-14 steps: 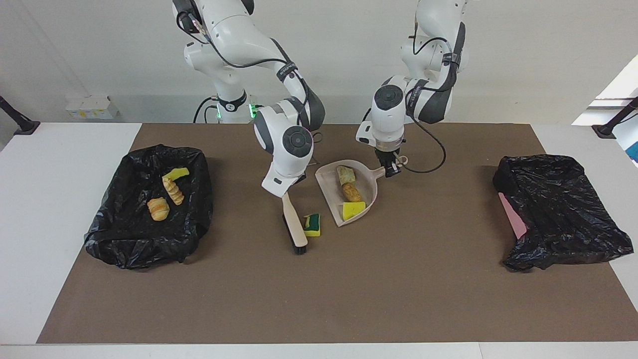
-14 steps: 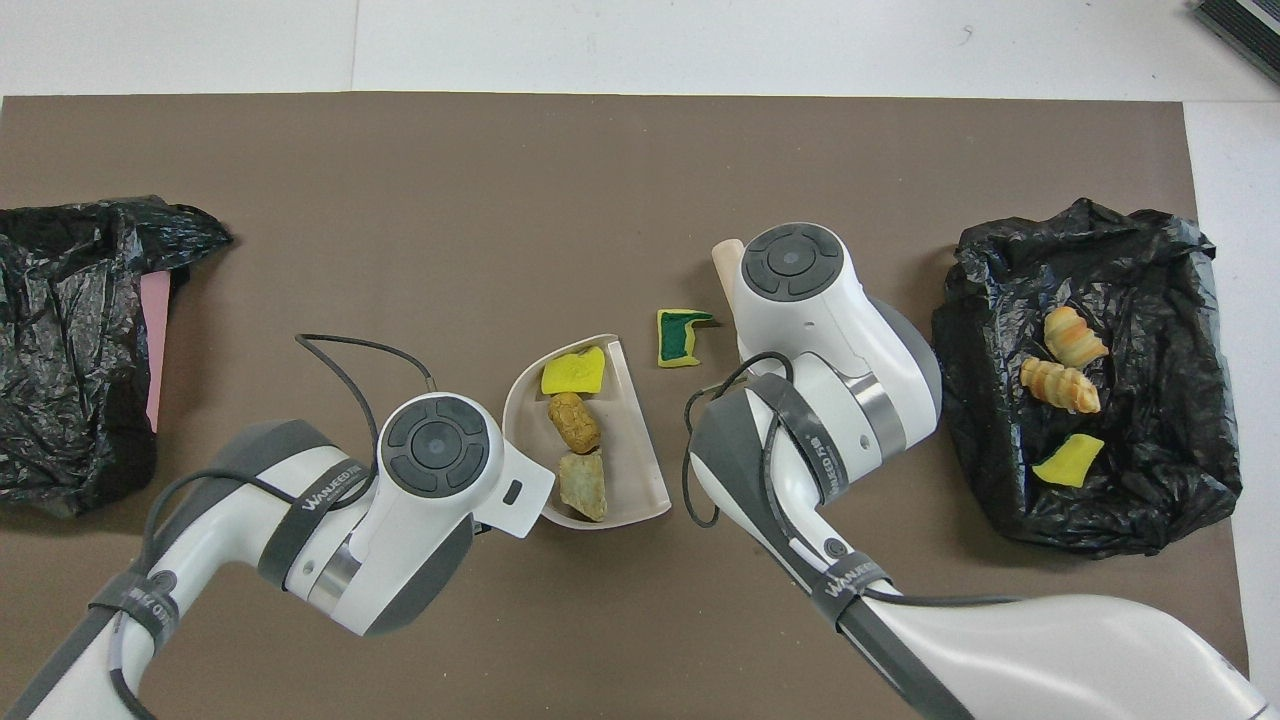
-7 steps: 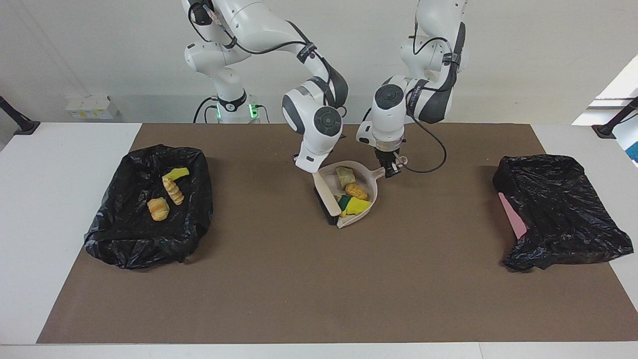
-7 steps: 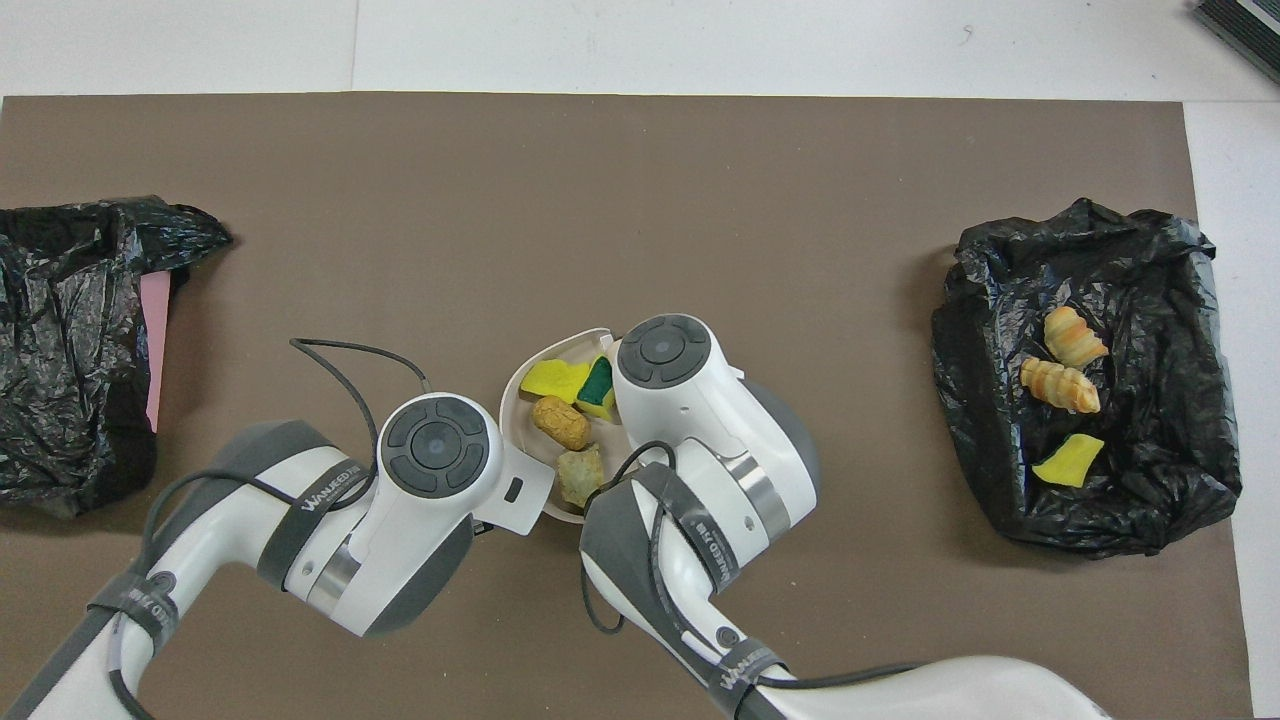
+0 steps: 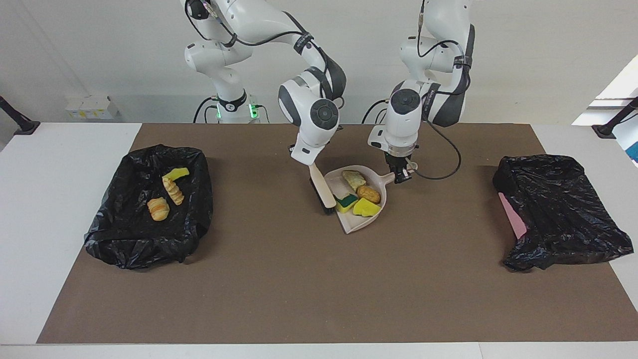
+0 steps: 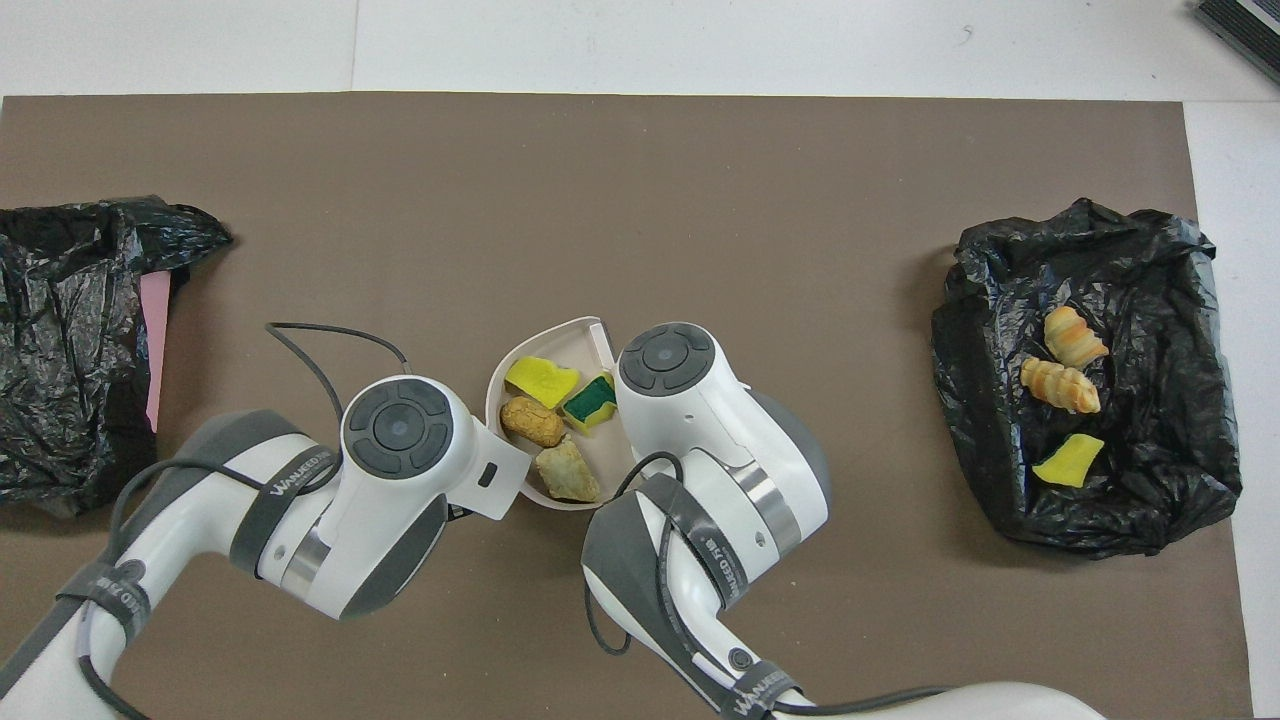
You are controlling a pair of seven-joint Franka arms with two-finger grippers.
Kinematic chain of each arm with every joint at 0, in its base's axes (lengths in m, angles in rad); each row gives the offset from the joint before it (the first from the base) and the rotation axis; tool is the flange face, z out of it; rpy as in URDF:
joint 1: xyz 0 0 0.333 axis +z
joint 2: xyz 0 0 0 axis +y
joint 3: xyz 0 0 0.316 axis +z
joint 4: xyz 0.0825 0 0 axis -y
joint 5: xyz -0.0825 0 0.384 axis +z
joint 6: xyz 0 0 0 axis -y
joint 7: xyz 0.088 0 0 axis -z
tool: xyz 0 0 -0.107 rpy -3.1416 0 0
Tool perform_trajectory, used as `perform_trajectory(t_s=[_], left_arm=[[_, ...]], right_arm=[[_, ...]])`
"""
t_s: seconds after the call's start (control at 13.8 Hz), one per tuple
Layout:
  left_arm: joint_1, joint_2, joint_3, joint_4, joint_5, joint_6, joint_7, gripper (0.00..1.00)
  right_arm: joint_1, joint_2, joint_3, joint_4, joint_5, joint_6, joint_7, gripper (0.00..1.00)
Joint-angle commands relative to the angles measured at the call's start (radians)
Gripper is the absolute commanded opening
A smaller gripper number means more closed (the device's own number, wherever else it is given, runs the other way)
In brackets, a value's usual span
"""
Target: Sweep and dump trash in bin
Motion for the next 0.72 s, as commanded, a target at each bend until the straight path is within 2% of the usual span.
perform_trajectory(t_s=[0.0,0.29,0.65], left_arm=[[0.056,0.011,-0.002,0.018,-0.034,0.02,0.114,0.0],[0.173,0.005,-0.002,0.105,-0.08,-0.038,0.305,0.0],[0.305,0.008,-0.001,0.281,-0.155,-0.198,0.509,0.0]], right_arm=[[-0.001,-0.035,0.005,-0.018,0.022,-0.025,0.1,0.0],[0.013,-0.059,0.006,-0.06,0.12,0.004,0.259,0.0],[0.177,-0.191,0.006,-0.294,0.18,0.295,0.372,0.0]])
